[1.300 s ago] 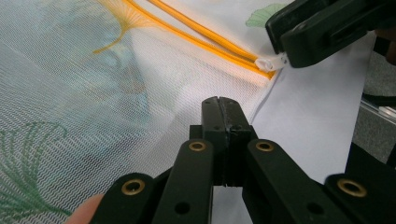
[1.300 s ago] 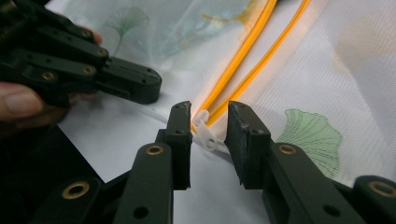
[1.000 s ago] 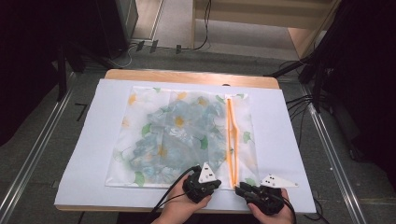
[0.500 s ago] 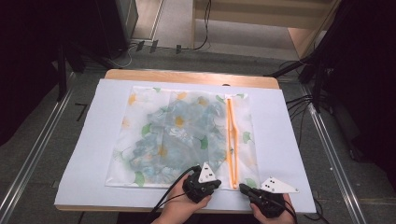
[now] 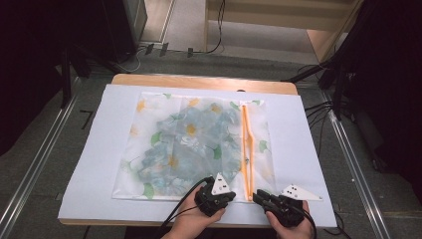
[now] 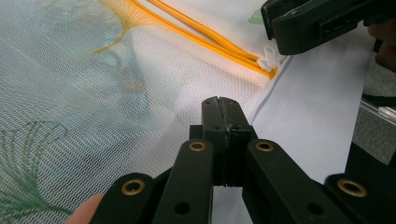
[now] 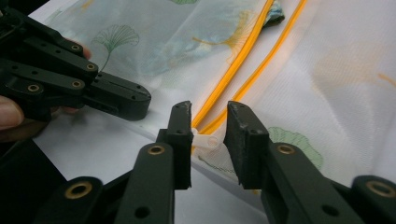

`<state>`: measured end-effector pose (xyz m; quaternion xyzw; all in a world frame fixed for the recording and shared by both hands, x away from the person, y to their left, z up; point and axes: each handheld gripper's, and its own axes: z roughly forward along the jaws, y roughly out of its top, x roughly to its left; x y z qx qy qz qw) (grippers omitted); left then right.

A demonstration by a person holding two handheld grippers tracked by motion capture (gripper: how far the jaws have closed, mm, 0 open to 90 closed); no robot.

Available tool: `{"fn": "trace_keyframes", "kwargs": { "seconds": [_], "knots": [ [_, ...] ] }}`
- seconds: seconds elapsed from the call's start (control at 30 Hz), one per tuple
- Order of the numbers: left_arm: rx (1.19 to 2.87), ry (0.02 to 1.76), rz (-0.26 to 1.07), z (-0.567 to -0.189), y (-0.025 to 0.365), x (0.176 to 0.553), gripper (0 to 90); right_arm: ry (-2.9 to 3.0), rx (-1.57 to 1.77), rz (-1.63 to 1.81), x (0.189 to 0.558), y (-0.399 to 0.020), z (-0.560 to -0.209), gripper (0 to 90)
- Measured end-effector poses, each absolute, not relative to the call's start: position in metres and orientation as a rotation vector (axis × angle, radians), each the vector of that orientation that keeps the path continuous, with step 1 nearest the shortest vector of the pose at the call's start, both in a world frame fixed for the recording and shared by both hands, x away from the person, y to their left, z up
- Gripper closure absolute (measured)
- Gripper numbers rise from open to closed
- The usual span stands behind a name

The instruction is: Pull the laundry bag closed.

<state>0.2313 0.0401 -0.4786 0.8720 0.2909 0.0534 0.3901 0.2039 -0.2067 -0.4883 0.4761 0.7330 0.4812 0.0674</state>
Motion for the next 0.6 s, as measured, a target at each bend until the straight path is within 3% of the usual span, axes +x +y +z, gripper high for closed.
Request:
{"fn": "trace_keyframes", "kwargs": {
  "seconds": [0.1,0.17,0.43,0.6],
  "knots": [
    [2.214,0.736,0.136,-0.4787,0.0400,0.2312,90.0,2.287,1.428,1.415,0.2069,-0.2010,-0.4930,64.1],
    [2.215,0.736,0.137,-0.4787,0.0400,0.2311,90.0,2.293,1.402,1.404,0.2059,-0.1985,-0.4938,64.6],
    [2.214,0.733,0.138,-0.4789,0.0399,0.2312,90.0,2.317,1.328,1.340,0.2001,-0.1995,-0.4928,80.2],
    [2.213,0.736,0.138,-0.4788,0.0399,0.2312,90.0,2.319,1.303,1.318,0.1979,-0.1984,-0.4910,84.0]
  ]
}}
